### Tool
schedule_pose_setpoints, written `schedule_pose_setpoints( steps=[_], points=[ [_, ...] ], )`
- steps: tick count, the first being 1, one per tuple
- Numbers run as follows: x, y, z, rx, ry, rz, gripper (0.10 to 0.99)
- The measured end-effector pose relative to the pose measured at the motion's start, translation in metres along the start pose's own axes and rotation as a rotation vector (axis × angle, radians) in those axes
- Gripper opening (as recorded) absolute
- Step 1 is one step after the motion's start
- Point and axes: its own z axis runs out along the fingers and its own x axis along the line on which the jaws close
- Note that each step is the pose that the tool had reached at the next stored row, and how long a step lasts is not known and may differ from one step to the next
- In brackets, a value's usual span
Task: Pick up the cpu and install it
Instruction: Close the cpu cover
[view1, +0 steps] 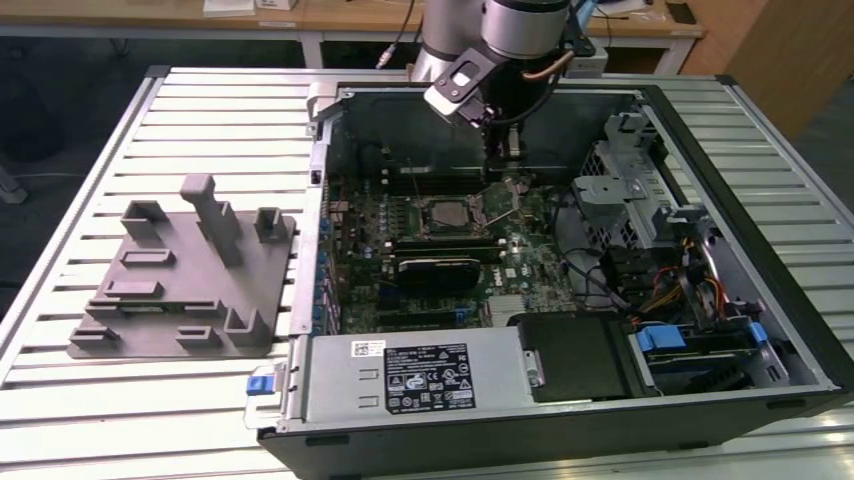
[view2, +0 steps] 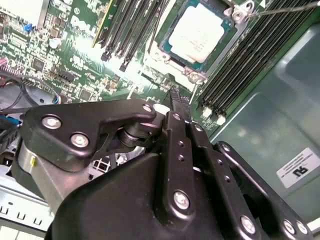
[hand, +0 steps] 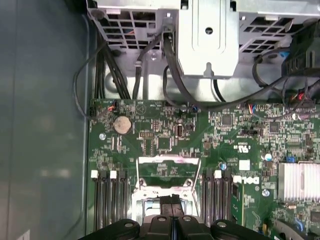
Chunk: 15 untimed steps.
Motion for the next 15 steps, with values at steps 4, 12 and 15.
schedule_pose_setpoints(
  steps=[4, 12, 15],
  points=[
    [0.0, 0.0056, 0.0001, 0.0, 0.0001, 0.0, 0.106],
    [-0.0002, 0.0167, 0.0003, 0.0, 0.0001, 0.0, 0.106],
    [-0.0003, 0.0211, 0.0004, 0.0, 0.0001, 0.0, 0.106]
  ],
)
